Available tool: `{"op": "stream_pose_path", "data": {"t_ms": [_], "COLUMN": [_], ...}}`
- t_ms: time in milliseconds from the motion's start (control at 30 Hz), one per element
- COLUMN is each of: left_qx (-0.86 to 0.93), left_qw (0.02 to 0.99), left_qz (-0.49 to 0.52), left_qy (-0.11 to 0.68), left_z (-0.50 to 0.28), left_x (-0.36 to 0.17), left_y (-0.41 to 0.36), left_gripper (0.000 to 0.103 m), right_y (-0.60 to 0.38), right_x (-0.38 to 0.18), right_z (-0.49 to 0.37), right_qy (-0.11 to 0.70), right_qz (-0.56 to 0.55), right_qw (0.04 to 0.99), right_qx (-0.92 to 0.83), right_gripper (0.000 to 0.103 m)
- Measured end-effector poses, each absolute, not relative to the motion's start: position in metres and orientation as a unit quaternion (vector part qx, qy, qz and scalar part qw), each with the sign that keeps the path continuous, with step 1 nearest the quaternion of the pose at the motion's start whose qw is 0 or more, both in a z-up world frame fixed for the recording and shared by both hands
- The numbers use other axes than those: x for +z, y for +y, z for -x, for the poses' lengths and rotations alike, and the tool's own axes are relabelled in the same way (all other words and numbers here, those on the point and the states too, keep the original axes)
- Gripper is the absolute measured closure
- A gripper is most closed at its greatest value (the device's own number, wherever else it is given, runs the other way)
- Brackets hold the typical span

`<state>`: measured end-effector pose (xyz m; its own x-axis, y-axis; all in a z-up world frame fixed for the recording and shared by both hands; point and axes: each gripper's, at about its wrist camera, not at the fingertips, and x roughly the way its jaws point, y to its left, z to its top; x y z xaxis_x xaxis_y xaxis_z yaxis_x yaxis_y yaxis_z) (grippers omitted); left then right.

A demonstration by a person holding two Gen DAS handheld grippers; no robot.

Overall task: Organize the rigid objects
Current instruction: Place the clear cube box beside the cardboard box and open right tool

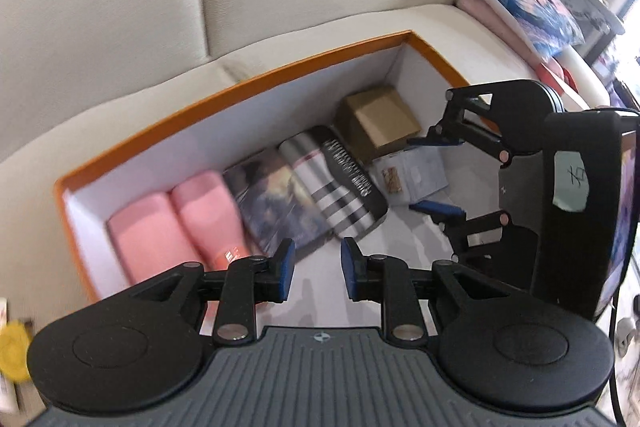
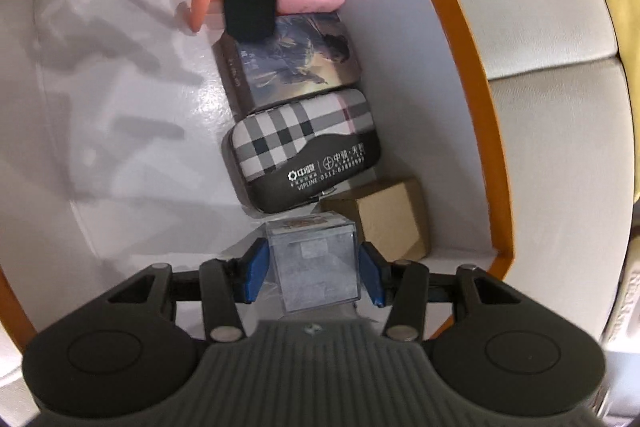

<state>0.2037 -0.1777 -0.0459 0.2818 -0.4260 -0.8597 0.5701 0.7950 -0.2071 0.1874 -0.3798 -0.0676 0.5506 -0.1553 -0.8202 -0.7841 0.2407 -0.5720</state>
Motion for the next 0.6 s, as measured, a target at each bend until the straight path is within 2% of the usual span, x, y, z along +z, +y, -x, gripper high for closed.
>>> {"op": "stream_pose_path", "data": {"t_ms": [233, 300, 367, 600], "left_qx": [-0.294, -0.292, -0.291, -0.287], "left_qw": [0.804, 0.807, 0.807, 0.811], "left_qz": [-0.049, -0.039, -0.029, -0.008], "left_qy": [0.514, 0.513, 0.513, 0.51], "left_z": [-0.192, -0.189, -0.186, -0.177], "left_x": [-0.045, -0.043, -0.043, -0.038], "left_y": [-0.16, -0.156, -0.154, -0.147], "left_gripper": [0.073, 0.071, 0.071, 0.071], "right_y": [-0.378, -0.381, -0.383, -0.381], "right_x": [-0.067, -0.063, -0.059, -0.064], "right_z": [-0.184, -0.185, -0.185, -0.172], "right_qy": [0.391, 0.4, 0.407, 0.427], "right_qz": [0.592, 0.581, 0.57, 0.564], "right_qw": [0.675, 0.683, 0.69, 0.687], "right_qx": [0.202, 0.189, 0.184, 0.169], "right_gripper": [0.049, 0.052, 0.066, 0.069]}}
